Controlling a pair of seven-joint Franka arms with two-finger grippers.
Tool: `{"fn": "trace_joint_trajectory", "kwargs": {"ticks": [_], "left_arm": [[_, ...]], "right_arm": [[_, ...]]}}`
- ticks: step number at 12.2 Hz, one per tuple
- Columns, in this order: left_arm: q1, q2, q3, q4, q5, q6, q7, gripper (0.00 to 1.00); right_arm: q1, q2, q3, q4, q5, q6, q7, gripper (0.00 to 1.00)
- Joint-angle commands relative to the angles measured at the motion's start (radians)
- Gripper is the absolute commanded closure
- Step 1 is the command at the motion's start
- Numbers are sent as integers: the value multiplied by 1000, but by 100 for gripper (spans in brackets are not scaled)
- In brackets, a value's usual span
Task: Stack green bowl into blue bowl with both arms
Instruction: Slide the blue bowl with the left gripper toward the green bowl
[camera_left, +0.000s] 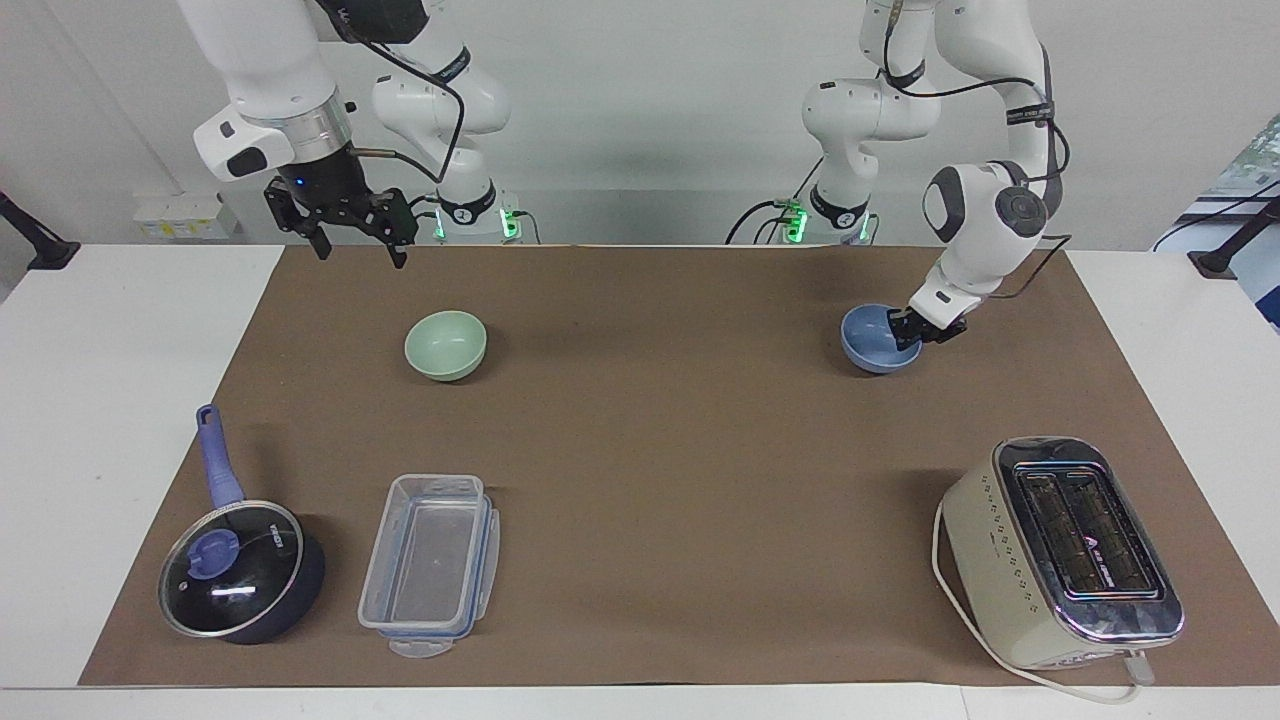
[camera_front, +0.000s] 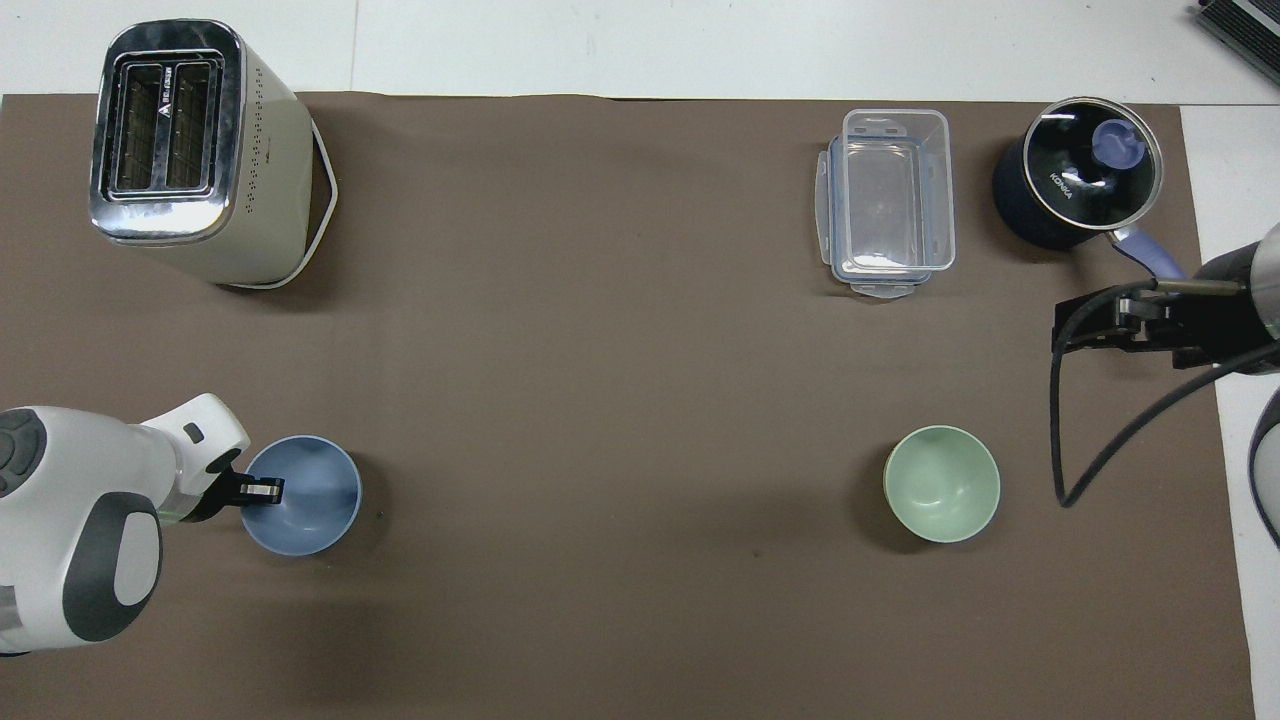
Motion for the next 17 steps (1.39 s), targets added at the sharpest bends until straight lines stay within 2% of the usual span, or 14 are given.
{"fn": "trace_joint_trajectory", "kwargs": {"ticks": [1, 3, 5, 8, 11, 14, 17], "left_arm": [[10, -4, 2, 87, -4, -105, 2, 100], [8, -15, 0, 193, -5, -246, 2, 100], [8, -14, 2, 346, -24, -425, 6, 100], [8, -15, 6, 478, -27, -574, 25, 100], [-13, -26, -6, 480, -56, -581, 16, 100], [-139, -26, -6, 474, -105, -550, -15, 100], [-257, -15, -6, 459, -146, -448, -104, 100]], "right_arm": [[-17, -27, 6, -30, 7, 5, -27, 0], [-17, -27, 6, -30, 7, 5, -27, 0], [-18, -27, 6, -30, 7, 5, -28, 0], [-20, -27, 6, -30, 7, 5, -27, 0], [-21, -27, 6, -28, 7, 5, -27, 0], [-21, -27, 6, -28, 7, 5, -27, 0], [-21, -27, 6, -28, 7, 5, -27, 0]]}}
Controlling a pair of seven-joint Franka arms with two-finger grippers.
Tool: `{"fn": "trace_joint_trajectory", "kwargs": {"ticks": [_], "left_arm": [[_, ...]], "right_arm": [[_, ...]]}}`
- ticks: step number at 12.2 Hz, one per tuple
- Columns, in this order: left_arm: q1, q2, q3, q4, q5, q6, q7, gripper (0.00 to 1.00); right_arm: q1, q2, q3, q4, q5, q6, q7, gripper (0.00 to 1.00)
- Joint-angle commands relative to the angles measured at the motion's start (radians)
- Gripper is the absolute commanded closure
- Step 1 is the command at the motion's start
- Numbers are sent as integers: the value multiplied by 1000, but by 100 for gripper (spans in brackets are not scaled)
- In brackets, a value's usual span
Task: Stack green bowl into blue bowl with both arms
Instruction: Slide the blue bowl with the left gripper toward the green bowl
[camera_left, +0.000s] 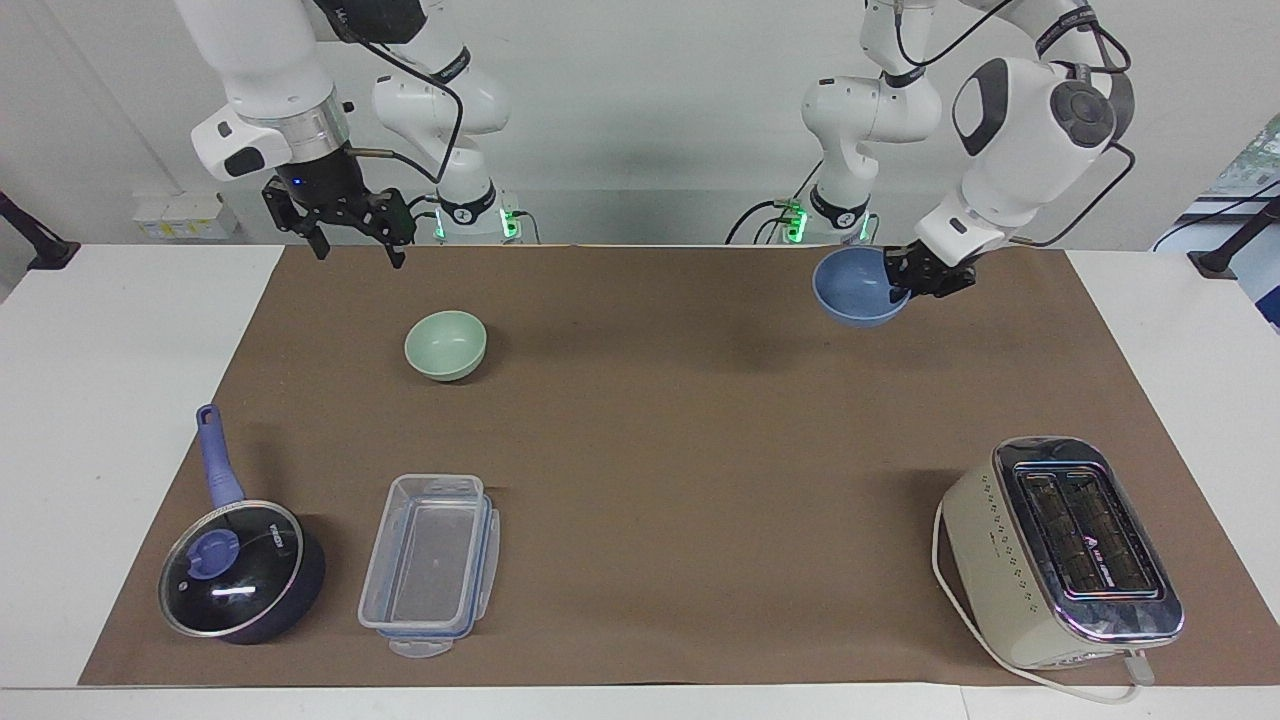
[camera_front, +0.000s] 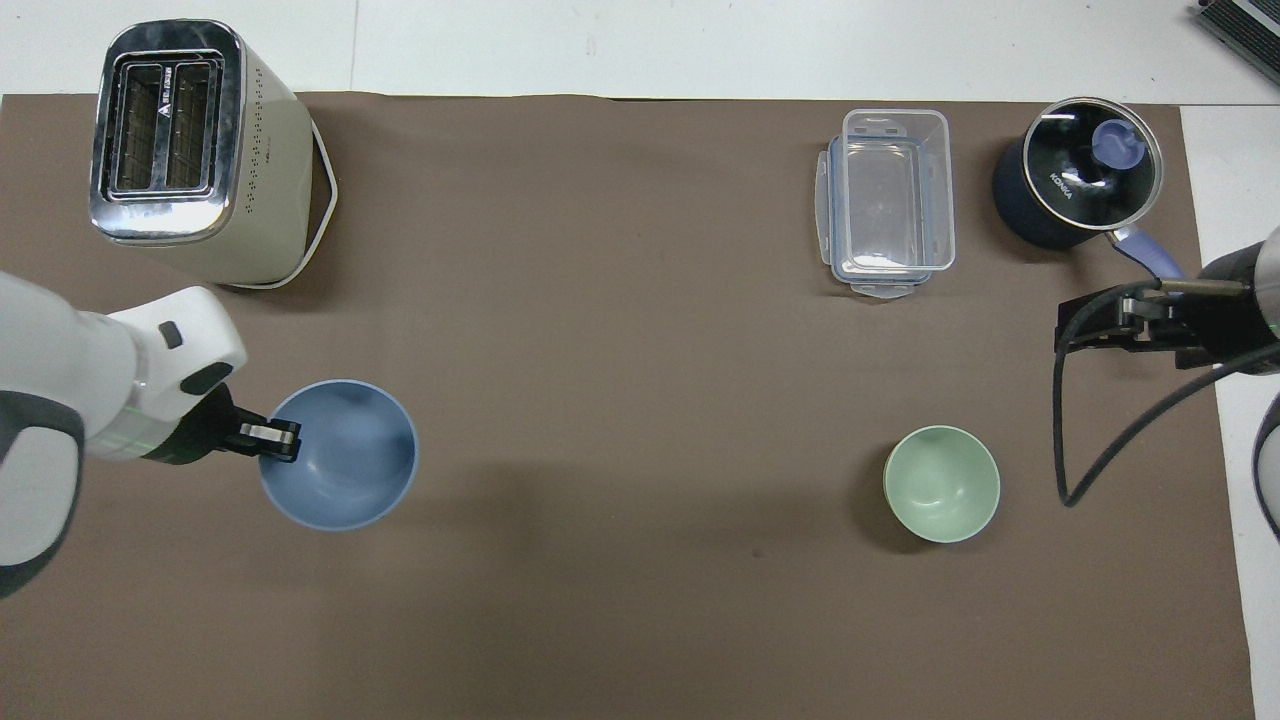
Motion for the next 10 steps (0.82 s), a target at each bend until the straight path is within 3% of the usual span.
{"fn": "trace_joint_trajectory", "kwargs": {"ticks": [1, 6, 10], "left_arm": [[-84, 10, 14, -21, -45, 91, -33, 100], [-248, 112, 14, -60, -185, 199, -133, 100], [-366, 114, 14, -194, -227, 392, -134, 100]], "right_arm": [[-19, -26, 7, -28, 6, 5, -27, 0], [-19, -26, 7, -28, 6, 5, -27, 0], [-19, -26, 5, -28, 6, 5, -27, 0]]}}
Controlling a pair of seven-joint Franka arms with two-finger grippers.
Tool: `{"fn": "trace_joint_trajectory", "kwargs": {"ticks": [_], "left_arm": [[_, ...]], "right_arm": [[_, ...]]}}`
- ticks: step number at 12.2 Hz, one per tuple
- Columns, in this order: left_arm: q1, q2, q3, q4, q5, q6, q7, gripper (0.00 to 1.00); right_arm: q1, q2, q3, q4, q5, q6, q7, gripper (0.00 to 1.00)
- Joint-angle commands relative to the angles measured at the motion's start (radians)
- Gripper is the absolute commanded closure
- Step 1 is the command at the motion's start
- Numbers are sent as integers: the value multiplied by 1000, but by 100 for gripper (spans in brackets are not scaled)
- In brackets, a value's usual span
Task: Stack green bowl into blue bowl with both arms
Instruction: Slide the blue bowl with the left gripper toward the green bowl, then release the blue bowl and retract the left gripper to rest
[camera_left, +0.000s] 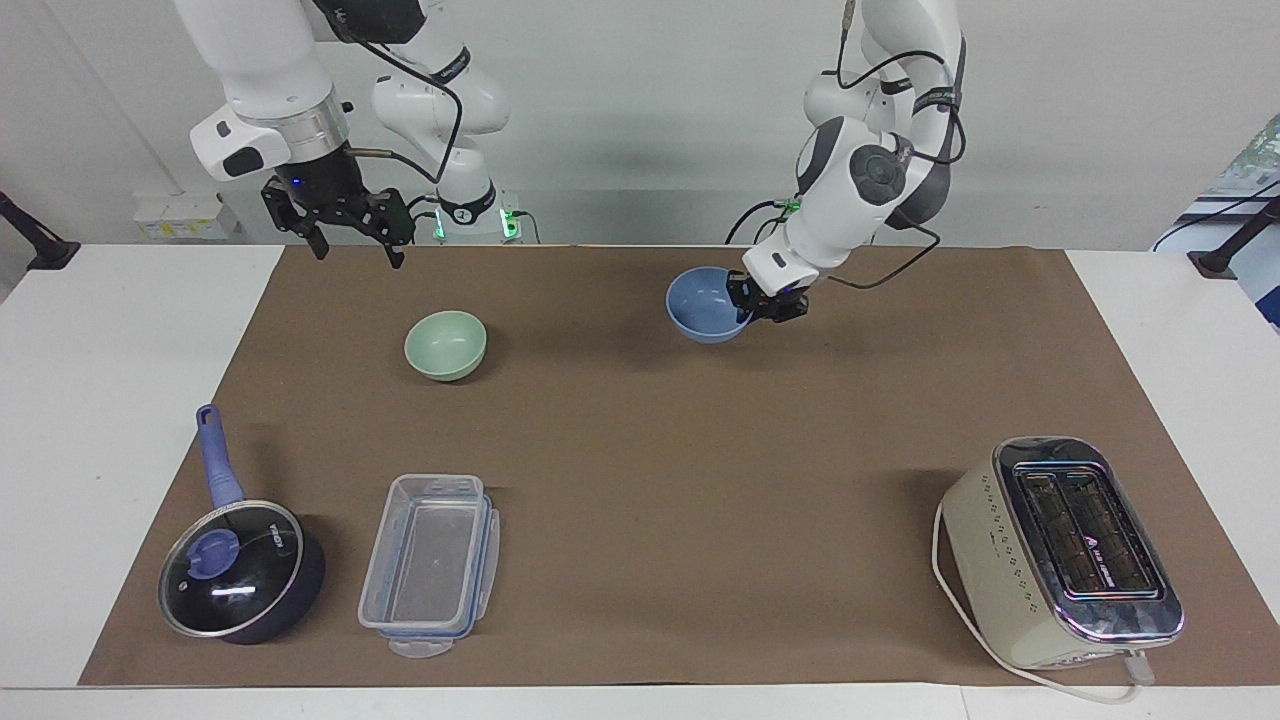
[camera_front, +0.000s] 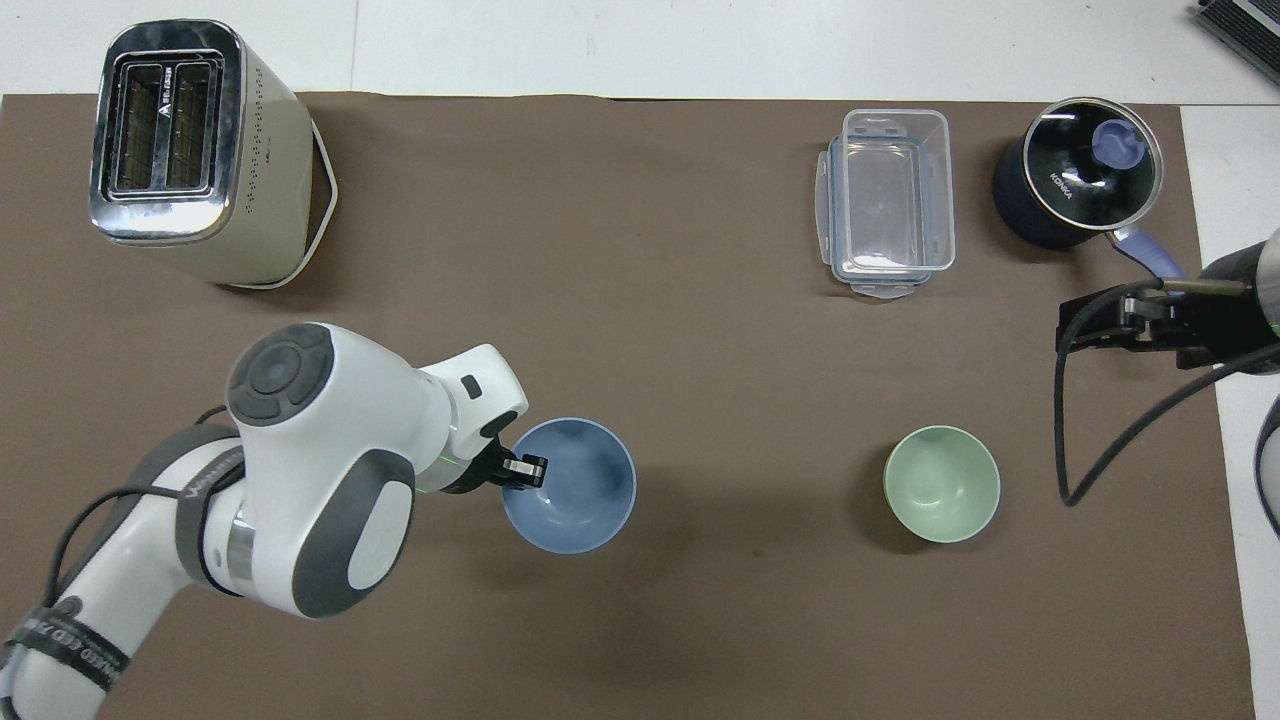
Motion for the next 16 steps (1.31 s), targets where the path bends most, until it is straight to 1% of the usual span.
{"fn": "trace_joint_trajectory", "kwargs": {"ticks": [1, 2, 4, 6, 7, 8, 9, 11, 12, 14, 15, 16], "left_arm": [[-90, -29, 18, -124, -21, 179, -10, 100], [-110, -29, 18, -150, -21, 224, -10, 100], [-136, -16, 18, -186, -31, 254, -10, 100], [-136, 1, 18, -235, -37, 354, -3, 98], [-136, 13, 18, -238, -37, 376, 2, 87], [-136, 18, 18, -238, -37, 385, 2, 23], [-136, 18, 18, -237, -39, 387, 2, 0], [-123, 11, 21, -215, -39, 362, -3, 0], [-98, 10, 29, -170, -39, 304, -3, 0], [6, 9, 29, -64, -34, 127, 7, 0], [43, 10, 30, -13, -24, 67, 3, 0], [75, 14, 32, 31, -21, 43, 0, 0]], "right_arm": [[-18, -26, 6, -28, 6, 5, -27, 0], [-18, -26, 6, -28, 6, 5, -27, 0], [-21, -26, 6, -28, 6, 5, -27, 0], [-21, -26, 6, -30, 6, 5, -27, 0], [-21, -26, 6, -30, 6, 5, -28, 0], [-21, -26, 6, -30, 6, 5, -28, 0], [-21, -26, 6, -28, 6, 5, -28, 0], [-21, -26, 6, -28, 6, 5, -28, 0], [-21, -26, 6, -30, 6, 5, -27, 0], [-21, -26, 7, -30, 6, 5, -25, 0], [-21, -26, 6, -30, 6, 5, -25, 0], [-21, -28, 7, -31, 6, 5, -27, 0]]}}
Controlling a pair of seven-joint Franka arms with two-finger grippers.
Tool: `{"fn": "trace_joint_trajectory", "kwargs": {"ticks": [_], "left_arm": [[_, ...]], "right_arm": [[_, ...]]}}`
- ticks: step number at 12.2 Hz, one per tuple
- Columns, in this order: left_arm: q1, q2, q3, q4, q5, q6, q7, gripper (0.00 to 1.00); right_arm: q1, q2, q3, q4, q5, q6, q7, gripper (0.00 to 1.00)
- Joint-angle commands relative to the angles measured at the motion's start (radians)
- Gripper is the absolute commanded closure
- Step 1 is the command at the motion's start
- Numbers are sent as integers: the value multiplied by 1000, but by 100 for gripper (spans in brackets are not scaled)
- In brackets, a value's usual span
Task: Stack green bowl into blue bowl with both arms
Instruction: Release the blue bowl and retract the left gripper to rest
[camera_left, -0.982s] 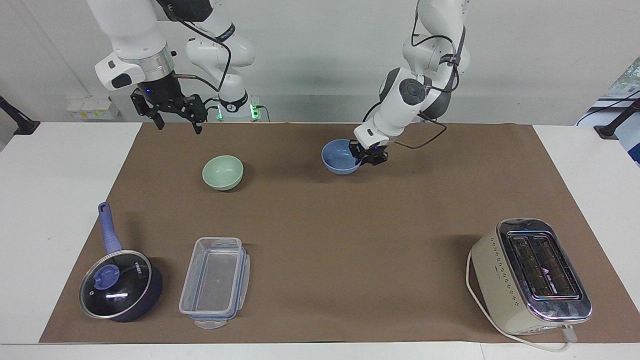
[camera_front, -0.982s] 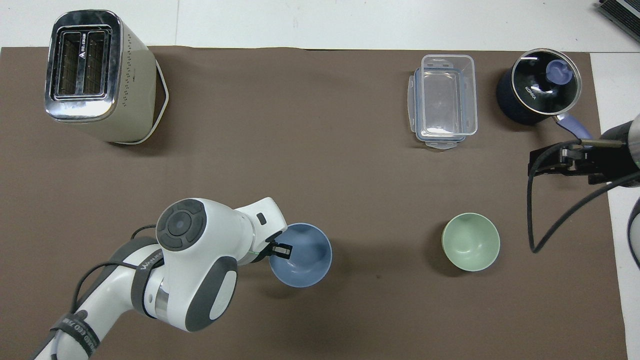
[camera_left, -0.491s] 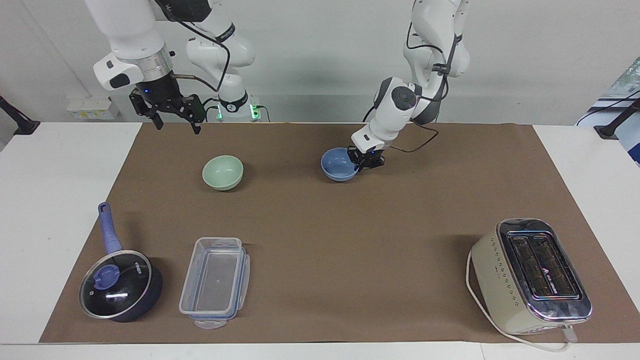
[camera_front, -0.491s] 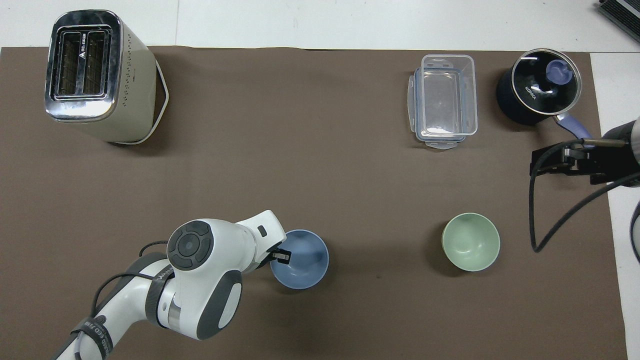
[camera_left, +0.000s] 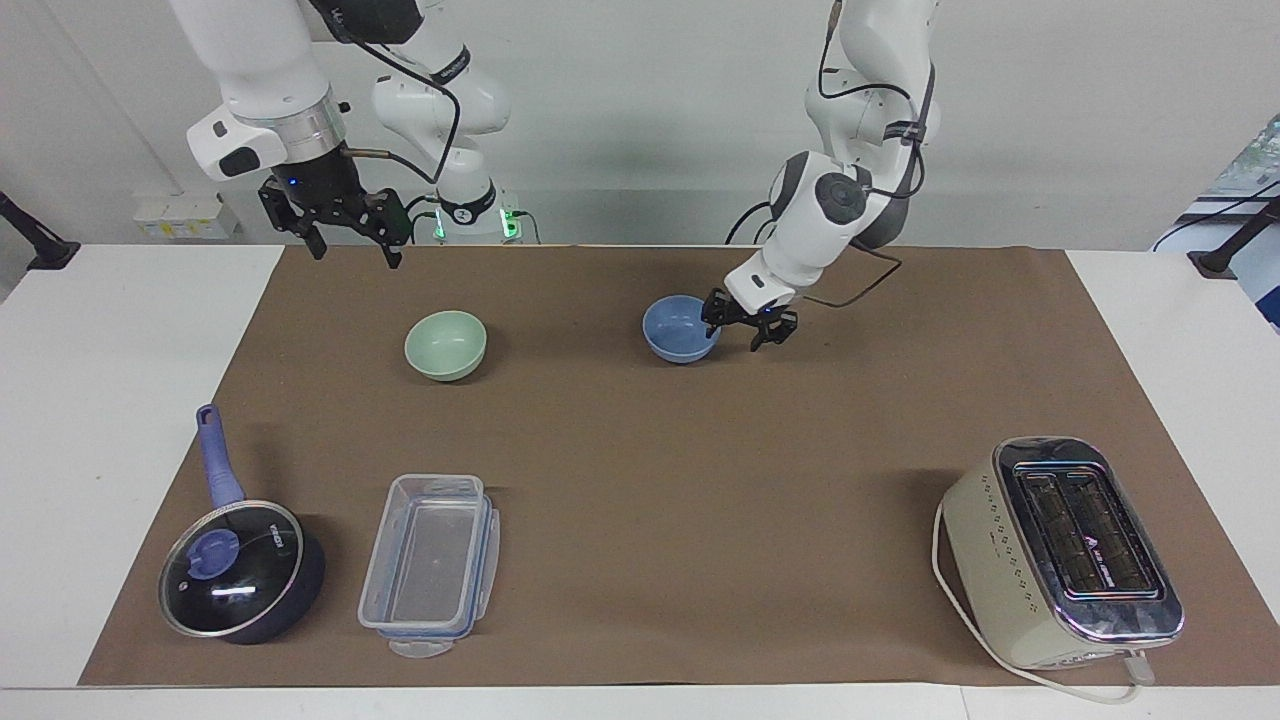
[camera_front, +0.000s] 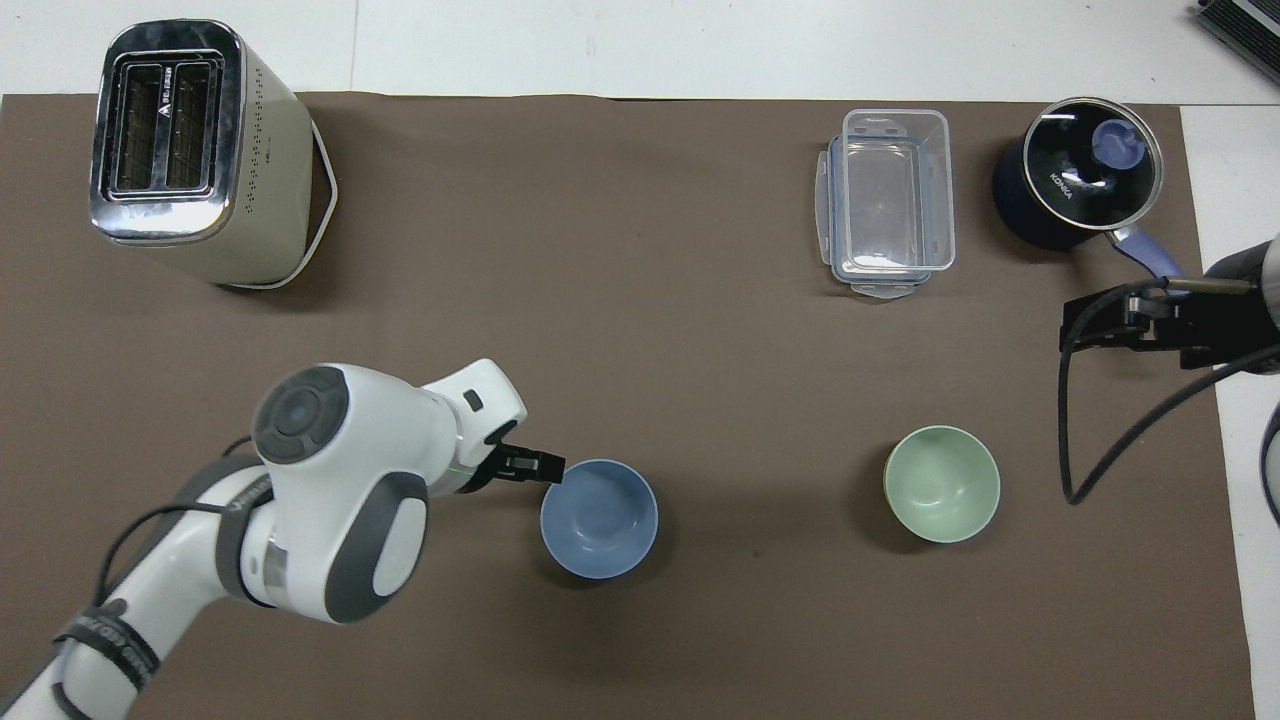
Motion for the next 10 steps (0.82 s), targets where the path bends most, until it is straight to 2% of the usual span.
{"fn": "trace_joint_trajectory", "kwargs": {"ticks": [1, 3, 6, 8, 10], "left_arm": [[105, -6, 0, 126, 2, -103, 7, 0], [151, -9, 0, 197, 82, -126, 7, 0], [245, 7, 0, 364, 239, -294, 7, 0], [300, 3, 0, 416, 343, -367, 13, 0], [358, 0, 3, 464, 364, -437, 27, 0]], "right_arm": [[-15, -28, 7, -33, 6, 5, -28, 0], [-15, -35, 7, -43, 6, 8, -27, 0], [-15, -57, 7, -80, 7, 19, -28, 0], [-17, -63, 7, -97, 7, 20, -31, 0], [-29, -99, 7, -196, 19, 78, -68, 0]]}}
